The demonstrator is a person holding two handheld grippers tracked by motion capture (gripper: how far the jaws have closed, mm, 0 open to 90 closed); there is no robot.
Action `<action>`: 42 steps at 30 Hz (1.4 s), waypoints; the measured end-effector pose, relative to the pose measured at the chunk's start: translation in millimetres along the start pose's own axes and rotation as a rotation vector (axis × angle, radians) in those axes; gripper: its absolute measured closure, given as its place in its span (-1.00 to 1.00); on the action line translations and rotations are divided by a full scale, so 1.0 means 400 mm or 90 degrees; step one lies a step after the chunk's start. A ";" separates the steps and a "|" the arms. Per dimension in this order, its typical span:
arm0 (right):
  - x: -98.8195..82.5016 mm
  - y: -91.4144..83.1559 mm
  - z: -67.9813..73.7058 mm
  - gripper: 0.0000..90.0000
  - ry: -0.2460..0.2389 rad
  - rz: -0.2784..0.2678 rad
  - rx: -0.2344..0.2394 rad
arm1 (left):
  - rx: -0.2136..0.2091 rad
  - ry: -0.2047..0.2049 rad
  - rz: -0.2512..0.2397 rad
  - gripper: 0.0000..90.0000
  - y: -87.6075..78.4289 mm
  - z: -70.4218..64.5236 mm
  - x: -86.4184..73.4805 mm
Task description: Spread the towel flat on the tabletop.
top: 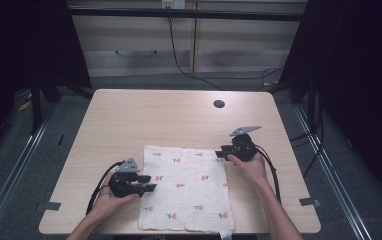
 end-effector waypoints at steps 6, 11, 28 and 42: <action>-0.008 0.033 -0.027 0.36 0.011 0.019 -0.003 | 0.001 0.001 -0.001 0.29 0.000 0.000 0.000; -0.010 0.042 -0.037 0.34 0.019 0.016 -0.004 | 0.001 0.000 0.000 0.27 0.001 -0.001 0.000; -0.007 0.049 -0.018 0.92 0.038 0.002 0.029 | 0.005 -0.006 0.004 0.25 0.002 -0.004 0.002; 0.007 -0.007 0.008 0.92 0.022 -0.047 0.040 | 0.024 -0.033 -0.039 0.12 -0.026 0.041 0.069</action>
Point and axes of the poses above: each handheld gripper's, and its own axes: y roughly forward along the jaws, x roughly out of its top, z roughly to its left, the point moved 9 cm from there along y, roughly forward along the jaws, and after that the axes turned 2 degrees about -y, right-handed, at the moved point
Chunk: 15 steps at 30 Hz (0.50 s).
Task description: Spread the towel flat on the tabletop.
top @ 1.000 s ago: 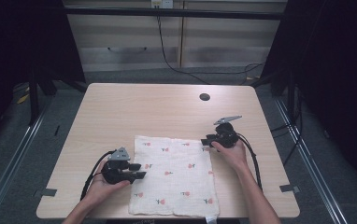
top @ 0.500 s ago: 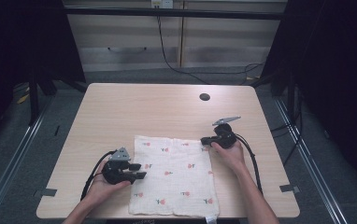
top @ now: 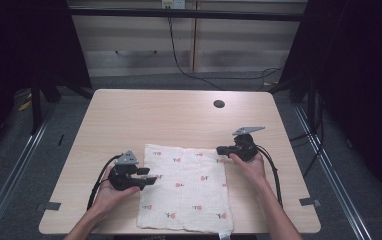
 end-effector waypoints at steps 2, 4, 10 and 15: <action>0.006 -0.005 0.005 0.92 -0.001 -0.003 0.001 | 0.013 -0.007 -0.015 0.11 -0.011 0.026 0.021; 0.010 -0.008 0.008 0.92 -0.003 -0.008 0.003 | 0.056 0.017 -0.022 0.13 -0.016 0.063 0.037; 0.003 -0.007 0.021 0.92 -0.009 -0.014 0.008 | 0.068 -0.044 -0.035 0.16 0.005 0.159 0.065; 0.001 0.002 0.021 0.92 -0.004 -0.012 0.012 | 0.078 -0.077 -0.018 0.18 0.051 0.225 0.076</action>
Point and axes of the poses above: each handheld gripper's, and its own axes: y roughly forward along the jaws, x roughly out of its top, z roughly to its left, the point moved 9 cm from there along y, roughly forward along the jaws, and after that the axes turned 2 degrees about -y, right-handed, at the moved point
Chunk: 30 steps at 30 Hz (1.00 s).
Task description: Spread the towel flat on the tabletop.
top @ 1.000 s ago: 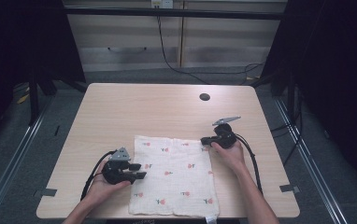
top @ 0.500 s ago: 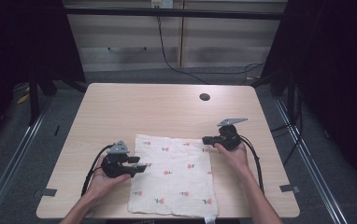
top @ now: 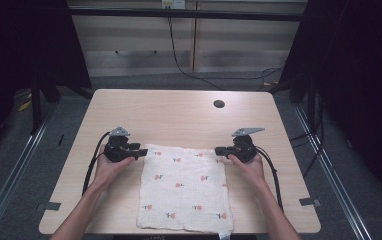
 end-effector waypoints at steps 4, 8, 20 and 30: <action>-0.004 0.008 0.000 0.92 0.002 0.005 0.002 | 0.001 -0.010 -0.002 0.24 0.031 0.008 0.020; 0.001 0.006 0.001 0.91 -0.001 -0.001 0.004 | 0.020 -0.008 0.011 0.28 0.052 0.019 0.022; -0.003 0.010 0.000 0.91 0.004 0.004 0.008 | 0.011 -0.012 0.004 0.59 0.067 0.016 0.006; 0.007 0.011 0.005 0.91 0.008 -0.007 0.017 | 0.000 -0.026 -0.027 0.95 0.052 0.017 0.005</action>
Point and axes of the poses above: each handheld gripper's, and its own axes: y roughly forward along the jaws, x roughly out of its top, z roughly to its left, the point moved 9 cm from there along y, roughly forward along the jaws, and after that the axes turned 2 degrees about -y, right-handed, at the moved point
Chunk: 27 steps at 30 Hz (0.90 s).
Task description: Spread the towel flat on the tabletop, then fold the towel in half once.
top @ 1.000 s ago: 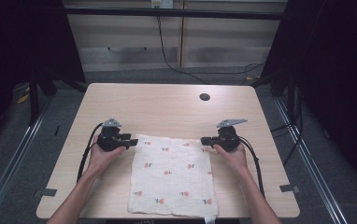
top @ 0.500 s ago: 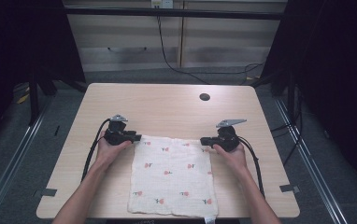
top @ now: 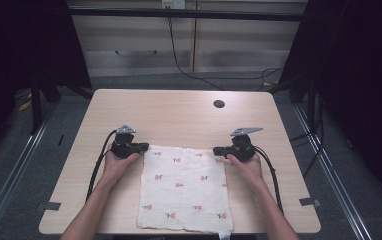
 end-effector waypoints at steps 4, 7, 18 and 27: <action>0.003 0.007 -0.004 0.91 0.006 -0.001 0.003 | -0.011 0.012 0.001 0.95 -0.004 -0.005 0.003; 0.006 0.006 -0.009 0.91 0.006 -0.004 0.000 | -0.020 0.018 -0.009 0.95 -0.015 -0.013 0.017; 0.056 -0.034 -0.015 0.91 -0.009 -0.026 -0.016 | -0.034 0.030 -0.036 0.95 -0.055 -0.040 0.068; 0.091 -0.060 -0.023 0.91 -0.013 -0.043 -0.028 | -0.032 0.053 -0.054 0.95 -0.087 -0.067 0.106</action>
Point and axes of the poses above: each handheld gripper's, and its own axes: y roughly forward along the jaws, x roughly out of its top, z roughly to its left, the point moved 9 cm from there along y, roughly forward along the jaws, and after that the axes turned 2 degrees about -y, right-handed, at the moved point
